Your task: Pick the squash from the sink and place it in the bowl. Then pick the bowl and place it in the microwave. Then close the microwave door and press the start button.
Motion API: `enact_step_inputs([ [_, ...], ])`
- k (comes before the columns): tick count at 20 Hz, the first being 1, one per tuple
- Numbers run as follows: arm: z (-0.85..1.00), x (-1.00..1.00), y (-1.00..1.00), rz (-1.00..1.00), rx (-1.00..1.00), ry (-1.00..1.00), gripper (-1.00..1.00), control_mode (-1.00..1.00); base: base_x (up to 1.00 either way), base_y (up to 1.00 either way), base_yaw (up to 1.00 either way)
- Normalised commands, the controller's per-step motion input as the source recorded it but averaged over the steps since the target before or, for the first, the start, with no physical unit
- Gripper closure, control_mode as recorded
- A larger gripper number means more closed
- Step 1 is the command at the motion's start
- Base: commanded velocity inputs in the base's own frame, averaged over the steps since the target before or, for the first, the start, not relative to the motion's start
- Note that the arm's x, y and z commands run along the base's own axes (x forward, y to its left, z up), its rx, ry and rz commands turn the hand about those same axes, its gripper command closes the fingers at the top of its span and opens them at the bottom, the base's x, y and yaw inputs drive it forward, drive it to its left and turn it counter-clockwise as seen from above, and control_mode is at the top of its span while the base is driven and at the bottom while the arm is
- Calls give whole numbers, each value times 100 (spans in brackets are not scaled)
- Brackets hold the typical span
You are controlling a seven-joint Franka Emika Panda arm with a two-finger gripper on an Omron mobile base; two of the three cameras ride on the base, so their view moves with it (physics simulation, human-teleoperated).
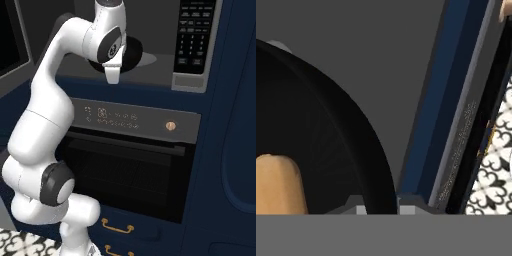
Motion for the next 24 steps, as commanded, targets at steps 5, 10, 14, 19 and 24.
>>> enact_step_inputs([
  [5,0,65,4,0,0,0,100,-100,0,0,0],
  [10,0,64,7,0,0,0,100,-100,0,0,0],
  [14,0,65,8,0,0,0,100,-100,0,0,0],
  [19,0,51,10,0,0,0,-100,-100,0,0,0],
  [24,0,5,2,0,0,-13,-100,-100,0,0,0],
])
